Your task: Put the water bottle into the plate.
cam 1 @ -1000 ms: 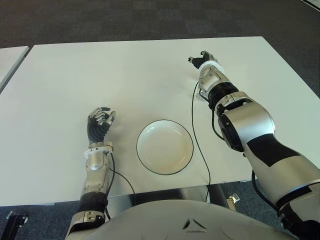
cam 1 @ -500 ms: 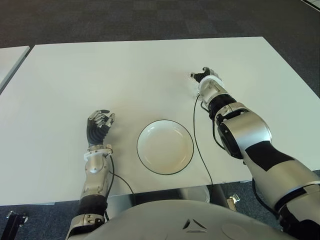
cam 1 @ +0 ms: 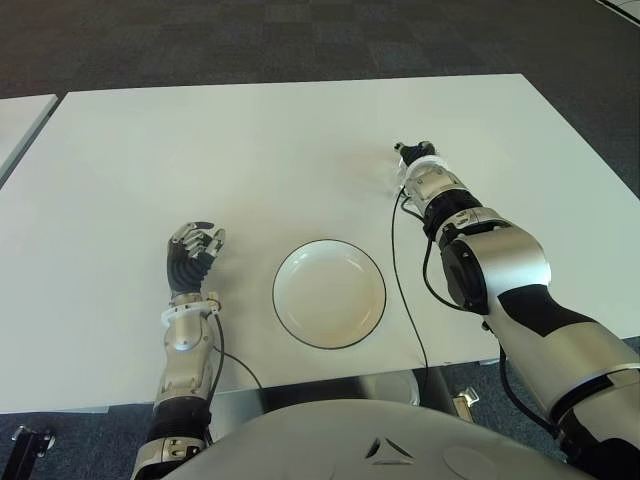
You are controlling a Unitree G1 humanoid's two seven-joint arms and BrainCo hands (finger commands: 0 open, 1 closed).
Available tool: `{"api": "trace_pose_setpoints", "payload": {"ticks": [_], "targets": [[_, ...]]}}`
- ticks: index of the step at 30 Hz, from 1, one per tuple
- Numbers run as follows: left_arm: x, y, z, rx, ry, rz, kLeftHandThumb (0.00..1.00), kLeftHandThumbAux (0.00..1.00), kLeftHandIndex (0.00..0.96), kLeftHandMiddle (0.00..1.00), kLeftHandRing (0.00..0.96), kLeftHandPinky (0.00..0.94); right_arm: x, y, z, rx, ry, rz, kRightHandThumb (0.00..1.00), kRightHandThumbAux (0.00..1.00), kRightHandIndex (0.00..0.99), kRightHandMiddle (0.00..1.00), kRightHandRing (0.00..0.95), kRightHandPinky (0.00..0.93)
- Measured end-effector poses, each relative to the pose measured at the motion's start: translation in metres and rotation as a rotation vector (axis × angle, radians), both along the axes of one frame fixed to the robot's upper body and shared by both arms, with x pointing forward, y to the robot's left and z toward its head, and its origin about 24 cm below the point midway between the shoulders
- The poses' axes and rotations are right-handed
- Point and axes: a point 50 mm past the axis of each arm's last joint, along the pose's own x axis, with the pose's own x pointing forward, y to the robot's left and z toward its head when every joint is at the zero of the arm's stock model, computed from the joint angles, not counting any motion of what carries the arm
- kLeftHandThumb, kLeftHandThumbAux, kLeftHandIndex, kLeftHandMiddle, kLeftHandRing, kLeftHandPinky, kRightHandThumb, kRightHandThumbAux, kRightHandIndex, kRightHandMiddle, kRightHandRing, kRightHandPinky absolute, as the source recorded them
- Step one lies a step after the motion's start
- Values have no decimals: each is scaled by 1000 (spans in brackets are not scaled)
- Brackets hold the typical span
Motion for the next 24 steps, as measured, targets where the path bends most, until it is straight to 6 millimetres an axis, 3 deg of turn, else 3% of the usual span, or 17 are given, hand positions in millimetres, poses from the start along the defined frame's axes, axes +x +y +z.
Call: {"api": "trace_pose_setpoints", "payload": {"ticks": [24], "targets": [[-4, 4, 2, 41, -16, -52, 704, 718, 436, 710, 696, 660, -3, 4, -7, 26, 28, -7, 395, 340, 0, 0, 0, 71]]}}
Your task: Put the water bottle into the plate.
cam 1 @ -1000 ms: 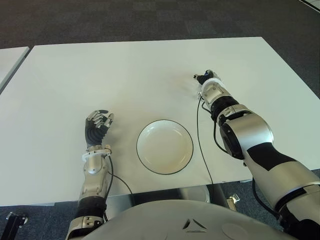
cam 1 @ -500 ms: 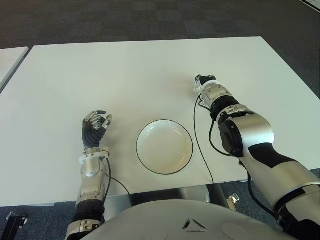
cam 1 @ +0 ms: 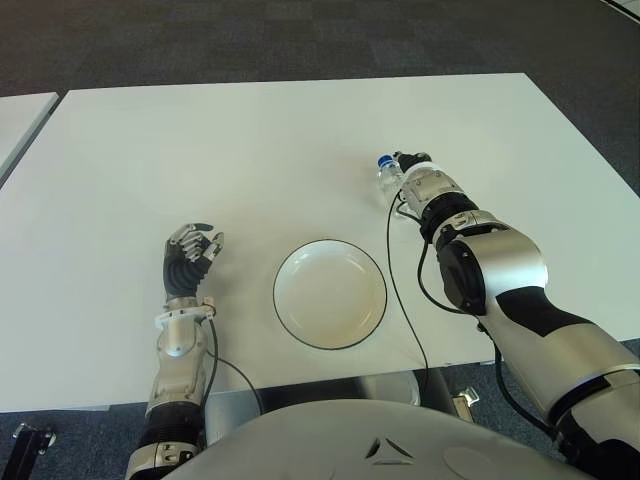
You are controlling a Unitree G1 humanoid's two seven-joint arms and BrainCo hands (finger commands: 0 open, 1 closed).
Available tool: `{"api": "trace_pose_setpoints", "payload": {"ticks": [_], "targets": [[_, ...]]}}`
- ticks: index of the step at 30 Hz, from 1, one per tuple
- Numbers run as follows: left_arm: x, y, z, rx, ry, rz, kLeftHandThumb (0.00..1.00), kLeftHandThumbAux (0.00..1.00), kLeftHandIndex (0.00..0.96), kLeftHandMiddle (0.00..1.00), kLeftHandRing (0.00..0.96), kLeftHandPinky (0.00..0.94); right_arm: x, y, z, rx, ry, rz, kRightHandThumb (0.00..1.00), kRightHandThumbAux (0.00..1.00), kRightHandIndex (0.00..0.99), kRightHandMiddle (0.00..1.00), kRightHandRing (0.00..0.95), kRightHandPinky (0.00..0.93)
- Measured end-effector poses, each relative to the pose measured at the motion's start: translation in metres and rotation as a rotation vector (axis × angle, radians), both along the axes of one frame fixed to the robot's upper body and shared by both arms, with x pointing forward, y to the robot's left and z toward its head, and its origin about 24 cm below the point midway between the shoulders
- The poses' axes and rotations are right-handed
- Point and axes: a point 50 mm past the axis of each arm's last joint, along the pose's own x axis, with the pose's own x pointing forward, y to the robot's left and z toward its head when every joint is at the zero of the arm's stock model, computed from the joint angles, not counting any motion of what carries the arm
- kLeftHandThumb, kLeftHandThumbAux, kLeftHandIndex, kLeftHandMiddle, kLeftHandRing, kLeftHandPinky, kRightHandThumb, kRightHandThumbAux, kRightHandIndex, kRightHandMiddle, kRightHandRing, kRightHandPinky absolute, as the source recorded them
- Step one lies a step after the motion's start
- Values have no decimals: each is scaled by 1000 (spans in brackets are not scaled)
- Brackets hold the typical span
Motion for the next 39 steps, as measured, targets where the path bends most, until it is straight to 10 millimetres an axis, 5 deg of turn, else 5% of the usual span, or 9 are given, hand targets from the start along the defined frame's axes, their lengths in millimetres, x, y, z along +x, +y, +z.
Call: {"api": "trace_pose_setpoints", "payload": {"ticks": [39], "targets": [[-2, 2, 2, 5, 24, 5, 704, 718, 436, 712, 699, 656, 0, 0, 0, 0, 2, -2, 395, 340, 0, 0, 0, 71]]}}
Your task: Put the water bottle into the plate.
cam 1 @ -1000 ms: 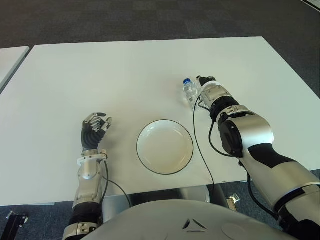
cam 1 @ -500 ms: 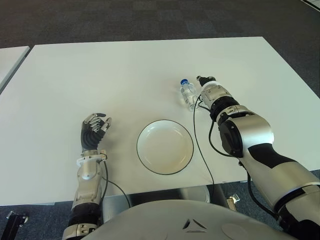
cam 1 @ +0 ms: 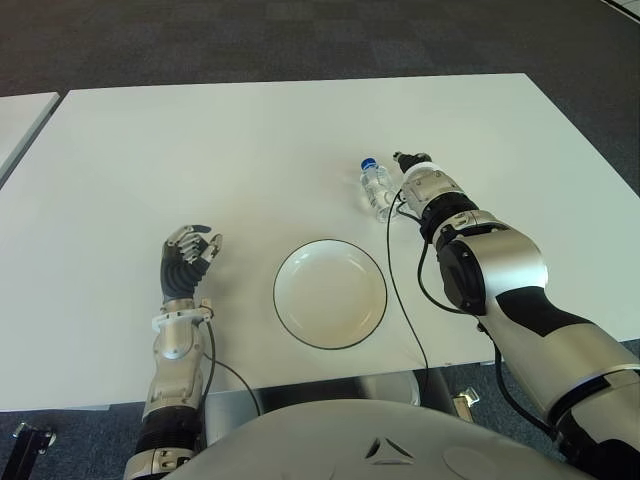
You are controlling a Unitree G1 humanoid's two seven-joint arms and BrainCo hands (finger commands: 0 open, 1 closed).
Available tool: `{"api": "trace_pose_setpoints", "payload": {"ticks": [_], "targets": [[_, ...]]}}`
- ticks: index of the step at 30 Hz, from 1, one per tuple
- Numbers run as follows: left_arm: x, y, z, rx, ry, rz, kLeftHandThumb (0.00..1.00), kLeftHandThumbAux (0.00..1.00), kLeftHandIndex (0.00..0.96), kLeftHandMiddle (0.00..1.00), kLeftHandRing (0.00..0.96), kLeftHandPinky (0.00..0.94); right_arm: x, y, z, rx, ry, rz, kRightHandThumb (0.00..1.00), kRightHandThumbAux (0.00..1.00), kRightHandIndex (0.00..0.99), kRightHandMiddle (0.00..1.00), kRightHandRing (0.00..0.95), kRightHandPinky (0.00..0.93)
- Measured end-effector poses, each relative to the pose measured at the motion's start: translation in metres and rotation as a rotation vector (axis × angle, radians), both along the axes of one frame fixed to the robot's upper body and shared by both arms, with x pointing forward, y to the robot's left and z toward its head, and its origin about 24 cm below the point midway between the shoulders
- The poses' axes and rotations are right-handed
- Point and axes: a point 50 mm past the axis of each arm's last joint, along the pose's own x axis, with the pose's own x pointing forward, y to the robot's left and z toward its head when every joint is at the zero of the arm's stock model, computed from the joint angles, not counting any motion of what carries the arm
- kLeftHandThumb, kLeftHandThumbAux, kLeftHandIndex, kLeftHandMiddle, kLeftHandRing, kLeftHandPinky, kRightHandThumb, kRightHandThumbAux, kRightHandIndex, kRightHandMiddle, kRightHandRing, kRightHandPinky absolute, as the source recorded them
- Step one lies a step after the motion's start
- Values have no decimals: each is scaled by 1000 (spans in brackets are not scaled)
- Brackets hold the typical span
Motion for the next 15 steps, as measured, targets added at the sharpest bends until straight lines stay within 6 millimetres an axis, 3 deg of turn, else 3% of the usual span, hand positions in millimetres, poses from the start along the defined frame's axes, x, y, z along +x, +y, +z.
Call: {"api": "trace_pose_setpoints", "payload": {"ticks": [15], "targets": [[1, 0, -1, -3, 7, 1, 704, 718, 435, 708, 693, 667, 0, 0, 0, 0, 0, 0, 395, 340, 0, 0, 0, 71]]}}
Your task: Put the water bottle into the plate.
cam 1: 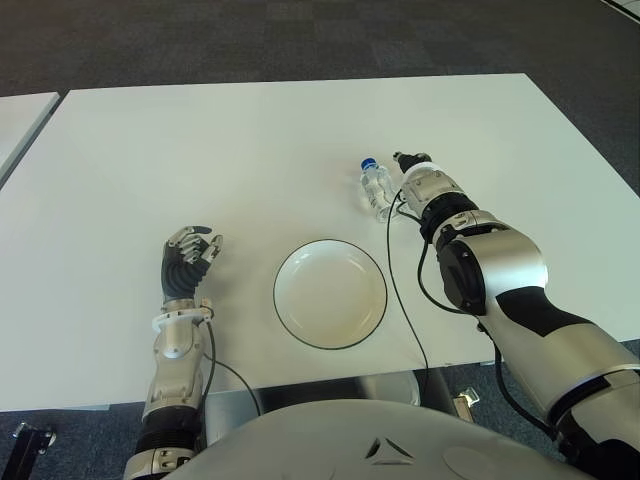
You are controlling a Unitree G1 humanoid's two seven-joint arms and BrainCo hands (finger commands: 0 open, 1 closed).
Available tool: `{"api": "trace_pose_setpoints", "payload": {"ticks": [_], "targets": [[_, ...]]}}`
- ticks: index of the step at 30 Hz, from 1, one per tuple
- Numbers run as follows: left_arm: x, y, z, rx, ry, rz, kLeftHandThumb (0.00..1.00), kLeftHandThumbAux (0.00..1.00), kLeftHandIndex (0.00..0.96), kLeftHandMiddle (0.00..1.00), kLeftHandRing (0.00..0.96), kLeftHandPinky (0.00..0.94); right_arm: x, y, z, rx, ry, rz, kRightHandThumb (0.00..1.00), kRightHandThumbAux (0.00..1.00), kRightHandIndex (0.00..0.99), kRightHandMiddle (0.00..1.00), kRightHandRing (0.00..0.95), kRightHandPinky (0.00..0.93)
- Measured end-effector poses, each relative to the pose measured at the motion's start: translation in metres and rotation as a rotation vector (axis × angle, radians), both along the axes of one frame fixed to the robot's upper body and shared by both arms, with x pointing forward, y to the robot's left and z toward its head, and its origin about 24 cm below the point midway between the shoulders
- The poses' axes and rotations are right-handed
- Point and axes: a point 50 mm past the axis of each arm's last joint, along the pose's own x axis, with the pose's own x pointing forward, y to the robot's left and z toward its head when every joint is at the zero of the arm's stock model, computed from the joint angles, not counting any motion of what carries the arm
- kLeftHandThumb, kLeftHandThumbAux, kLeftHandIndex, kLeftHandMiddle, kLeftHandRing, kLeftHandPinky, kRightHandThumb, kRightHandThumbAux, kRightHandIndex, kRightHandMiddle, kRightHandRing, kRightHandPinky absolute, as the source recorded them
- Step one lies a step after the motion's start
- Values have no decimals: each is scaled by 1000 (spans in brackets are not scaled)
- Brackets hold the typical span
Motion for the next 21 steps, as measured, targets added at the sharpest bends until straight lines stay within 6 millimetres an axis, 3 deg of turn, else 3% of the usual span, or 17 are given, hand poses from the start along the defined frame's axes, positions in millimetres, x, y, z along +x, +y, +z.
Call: {"api": "trace_pose_setpoints", "payload": {"ticks": [2, 3, 8, 14, 21], "targets": [[0, 0, -1, -2, 3, -1, 704, 718, 435, 708, 693, 665, 0, 0, 0, 0, 0, 0, 395, 340, 0, 0, 0, 71], [1, 0, -1, -3, 5, -2, 704, 718, 435, 708, 693, 664, 0, 0, 0, -8, 0, 5, 325, 360, 0, 0, 0, 45], [1, 0, -1, -2, 6, -1, 704, 718, 435, 711, 696, 673, 4, 4, 7, -313, 40, 216, 188, 366, 0, 0, 0, 5], [5, 0, -3, -3, 10, -5, 704, 718, 436, 717, 701, 679, 11, 15, 20, -658, 125, 457, 144, 345, 0, 0, 0, 0], [11, -2, -1, 5, 1, -16, 705, 718, 435, 722, 708, 684, 16, 29, 35, -803, 177, 571, 56, 309, 0, 0, 0, 0]]}}
